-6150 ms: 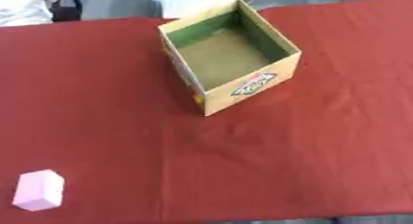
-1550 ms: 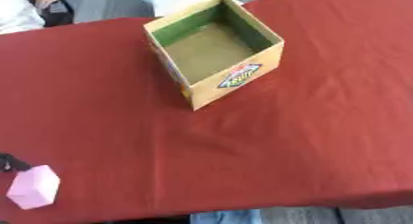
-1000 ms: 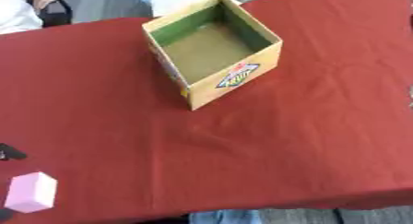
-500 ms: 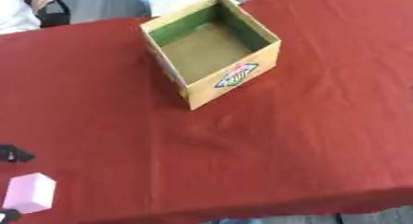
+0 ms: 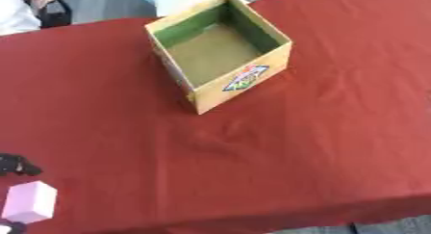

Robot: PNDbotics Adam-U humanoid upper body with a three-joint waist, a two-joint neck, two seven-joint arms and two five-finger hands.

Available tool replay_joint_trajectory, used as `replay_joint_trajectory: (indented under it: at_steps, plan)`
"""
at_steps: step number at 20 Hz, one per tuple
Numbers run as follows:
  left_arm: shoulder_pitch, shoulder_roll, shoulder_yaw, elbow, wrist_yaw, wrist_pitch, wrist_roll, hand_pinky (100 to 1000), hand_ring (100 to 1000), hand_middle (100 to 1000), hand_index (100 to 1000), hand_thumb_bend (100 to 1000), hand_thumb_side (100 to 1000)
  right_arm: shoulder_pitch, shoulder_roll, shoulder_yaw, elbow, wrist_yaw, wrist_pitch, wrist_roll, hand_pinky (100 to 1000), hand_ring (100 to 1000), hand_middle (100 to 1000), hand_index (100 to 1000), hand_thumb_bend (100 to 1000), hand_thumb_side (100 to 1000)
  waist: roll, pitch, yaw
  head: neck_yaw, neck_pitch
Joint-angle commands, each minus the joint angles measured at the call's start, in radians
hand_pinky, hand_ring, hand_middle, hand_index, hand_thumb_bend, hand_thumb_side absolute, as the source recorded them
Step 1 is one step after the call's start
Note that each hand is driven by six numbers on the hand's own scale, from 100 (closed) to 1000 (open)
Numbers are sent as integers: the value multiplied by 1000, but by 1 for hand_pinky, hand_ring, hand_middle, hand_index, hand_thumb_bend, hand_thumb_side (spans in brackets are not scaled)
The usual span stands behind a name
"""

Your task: Pick up objects on the table and place them in the box.

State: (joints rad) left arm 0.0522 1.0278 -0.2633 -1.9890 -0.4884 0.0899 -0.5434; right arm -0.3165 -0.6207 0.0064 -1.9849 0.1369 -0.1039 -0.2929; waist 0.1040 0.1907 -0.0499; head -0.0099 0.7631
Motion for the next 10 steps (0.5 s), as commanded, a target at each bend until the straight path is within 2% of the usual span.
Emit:
replay_joint_trajectory:
  at_steps: [1,3,5,10]
  plan:
    - [-4,18,5,-11,-15,9,-2,729,761,738,883,435,307,-8,-11,-11,-15,-7,2,-2,878,839,797,852,107,1000,-5,-10,-1,5,7]
    - [-3,15,1,-11,-15,18,4,601,634,663,862,412,285,-8,-9,-12,-15,-7,2,-2,878,839,796,852,107,1000,-6,-10,-1,6,7]
    - [-2,12,-3,-11,-9,26,12,509,554,609,826,364,268,-7,-9,-13,-15,-7,3,-3,878,839,796,852,107,1000,-7,-9,-2,6,7]
    - [-1,13,0,-11,8,37,37,420,482,529,735,307,234,-6,-9,-15,-15,-6,4,-4,878,839,795,852,108,1000,-7,-10,-1,4,7]
